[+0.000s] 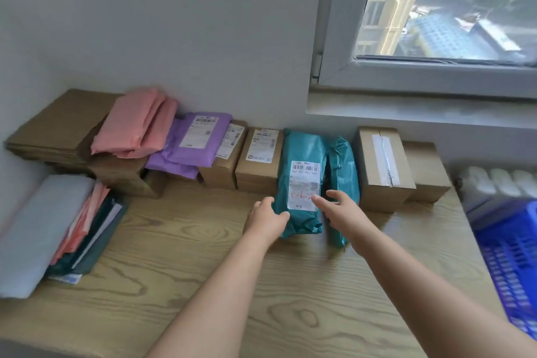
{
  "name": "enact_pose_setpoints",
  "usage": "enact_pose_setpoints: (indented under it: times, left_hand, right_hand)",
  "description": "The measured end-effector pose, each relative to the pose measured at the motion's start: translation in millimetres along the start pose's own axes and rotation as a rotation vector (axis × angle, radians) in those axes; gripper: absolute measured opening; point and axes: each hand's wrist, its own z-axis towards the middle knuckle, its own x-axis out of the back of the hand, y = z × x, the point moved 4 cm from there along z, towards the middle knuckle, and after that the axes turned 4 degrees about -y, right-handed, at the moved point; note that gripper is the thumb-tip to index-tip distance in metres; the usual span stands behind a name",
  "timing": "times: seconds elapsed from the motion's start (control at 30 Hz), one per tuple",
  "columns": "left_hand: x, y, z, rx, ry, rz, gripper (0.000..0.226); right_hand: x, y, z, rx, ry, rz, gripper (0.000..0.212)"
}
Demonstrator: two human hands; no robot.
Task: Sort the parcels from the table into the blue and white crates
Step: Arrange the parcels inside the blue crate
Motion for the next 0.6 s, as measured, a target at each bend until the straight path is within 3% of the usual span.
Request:
enact_pose_setpoints:
  times: [0.1, 0.23, 0.4, 0.53, 0.6]
  left_hand:
    - [-3, 4, 25, 0.028, -0.070, -0.097, 0.065]
    - [-9, 7, 43, 0.070, -0.165, -0.247, 0.052]
    - [-20, 5, 51, 0.162, -0.189, -0.465, 0.061]
    - [-22, 9, 48, 0.167, -0.211, -0.507, 0.052]
    - [-20, 11, 45, 0.164, -0.221, -0.526, 0.045]
  right_hand:
    - [-4, 1, 24, -0.038, 0.017, 0.041, 0.073]
    - [-12, 0, 50, -0.065, 0.005, 0.087, 0.072]
    - [-18, 10, 68, -0.123, -0.048, 0.218, 0.044]
    - [-15, 15, 72, -0.204, -0.016, 0.236, 0.064]
    - [-12, 18, 73, -0.217, -0.007, 0.251, 0.063]
